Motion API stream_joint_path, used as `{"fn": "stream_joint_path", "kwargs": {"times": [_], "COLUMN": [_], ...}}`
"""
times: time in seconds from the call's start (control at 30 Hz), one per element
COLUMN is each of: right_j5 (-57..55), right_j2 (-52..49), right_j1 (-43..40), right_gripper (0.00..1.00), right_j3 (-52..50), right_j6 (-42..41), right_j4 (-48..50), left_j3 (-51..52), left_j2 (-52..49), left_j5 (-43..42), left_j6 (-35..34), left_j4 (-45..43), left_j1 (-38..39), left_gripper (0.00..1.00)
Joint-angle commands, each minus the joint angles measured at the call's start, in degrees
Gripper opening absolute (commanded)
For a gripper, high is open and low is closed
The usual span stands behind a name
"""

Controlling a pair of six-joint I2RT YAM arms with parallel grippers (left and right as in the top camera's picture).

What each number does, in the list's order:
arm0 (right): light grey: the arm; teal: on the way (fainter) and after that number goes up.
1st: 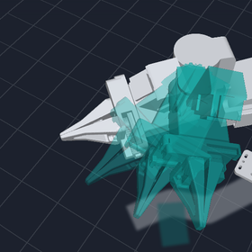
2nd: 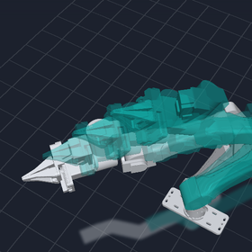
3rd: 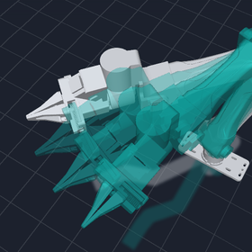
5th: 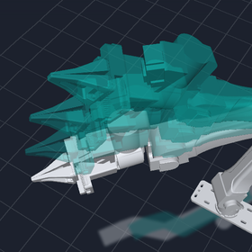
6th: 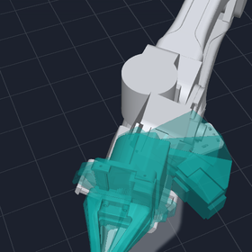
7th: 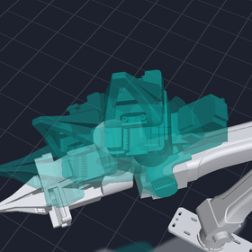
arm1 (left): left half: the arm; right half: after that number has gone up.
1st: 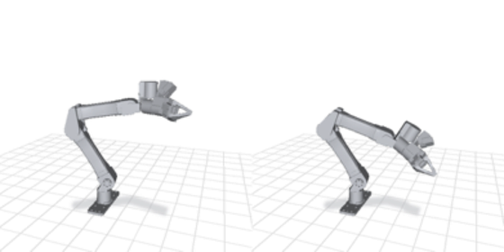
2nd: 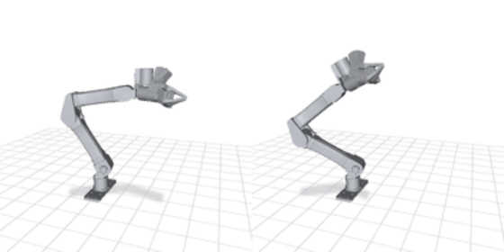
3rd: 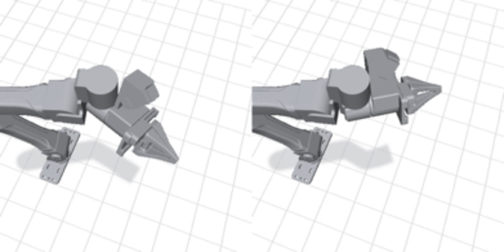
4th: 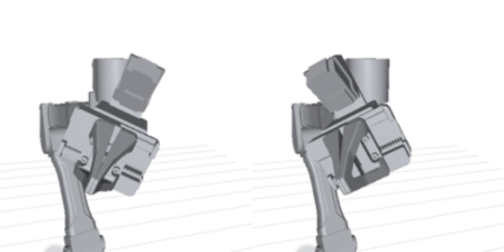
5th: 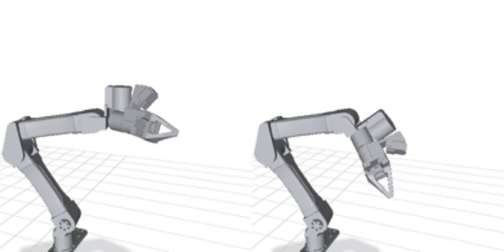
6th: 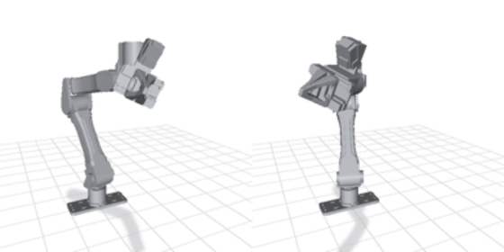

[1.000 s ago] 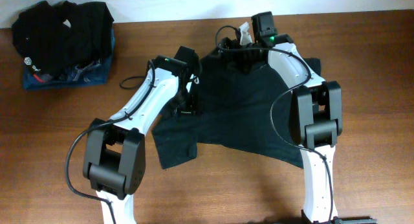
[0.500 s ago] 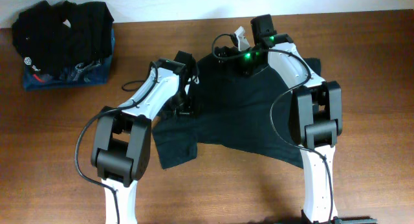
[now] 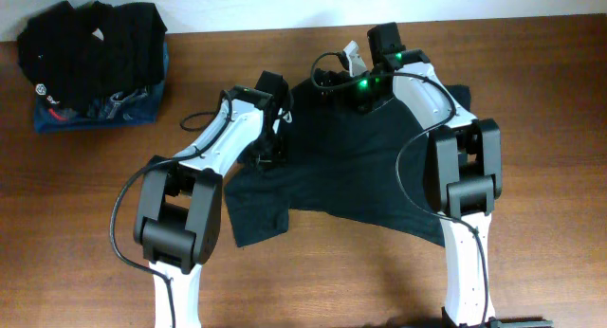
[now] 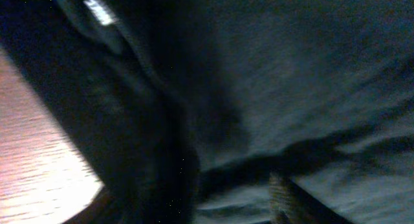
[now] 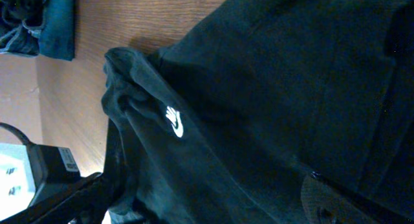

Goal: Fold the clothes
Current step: 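Pull the t-shirt's left shoulder leftward with the left gripper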

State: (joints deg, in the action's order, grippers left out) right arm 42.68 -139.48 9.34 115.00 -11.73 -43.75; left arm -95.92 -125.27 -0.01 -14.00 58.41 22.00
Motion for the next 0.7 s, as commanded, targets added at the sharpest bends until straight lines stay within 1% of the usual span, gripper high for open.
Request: {"fn": "stream_joint_path", "kwargs": {"times": [0.0,0.03,0.1,0.17,0.27,0.43,0.53,0.57,0.6,0.67], "right_j5": [-2.29,-2.71,-2.73,-2.82,-2.86,-2.86,-2.91,-3.37,-4.83,-7.30], "right_j2": [-0.39,-0.39,-0.39,-0.39,-0.39,-0.39,-0.39,-0.39,-0.39,-0.39], "right_j1": [0.02,0.02,0.02,0.02,0.02,0.02,0.02,0.02,0.07,0.13], "right_gripper": [0.99,0.99,0.99,0.99,0.99,0.99,0.99,0.99,0.99,0.99], "right_j3": [1.14,1.14,1.14,1.14,1.14,1.14,1.14,1.14,1.14,1.14], "right_j6": [0.98,1.01,0.98,1.01,1.01,1.01,1.01,0.98,0.98,0.98], "right_j4": [-0.52,-0.66,-0.66,-0.66,-0.66,-0.66,-0.68,-0.70,-1.03,-1.62], "left_j3": [-0.15,-0.15,-0.15,-0.15,-0.15,-0.15,-0.17,-0.17,-0.17,-0.17], "left_j2": [-0.02,-0.02,-0.02,-0.02,-0.02,-0.02,-0.02,-0.02,-0.02,-0.02], "left_j5": [4.00,4.24,4.42,4.61,5.62,6.75,11.65,13.27,15.85,18.21], "left_j6": [0.46,0.46,0.46,0.46,0.90,1.97,1.95,1.95,1.97,1.95], "left_j4": [1.01,1.18,1.57,1.81,2.29,2.25,2.27,2.43,2.86,3.26], "left_j1": [-1.49,-1.77,-3.28,-4.42,-7.10,-9.09,-9.94,-10.27,-10.84,-11.34], "left_gripper": [0.48,0.43,0.27,0.18,0.01,0.01,0.01,0.03,0.04,0.04]}}
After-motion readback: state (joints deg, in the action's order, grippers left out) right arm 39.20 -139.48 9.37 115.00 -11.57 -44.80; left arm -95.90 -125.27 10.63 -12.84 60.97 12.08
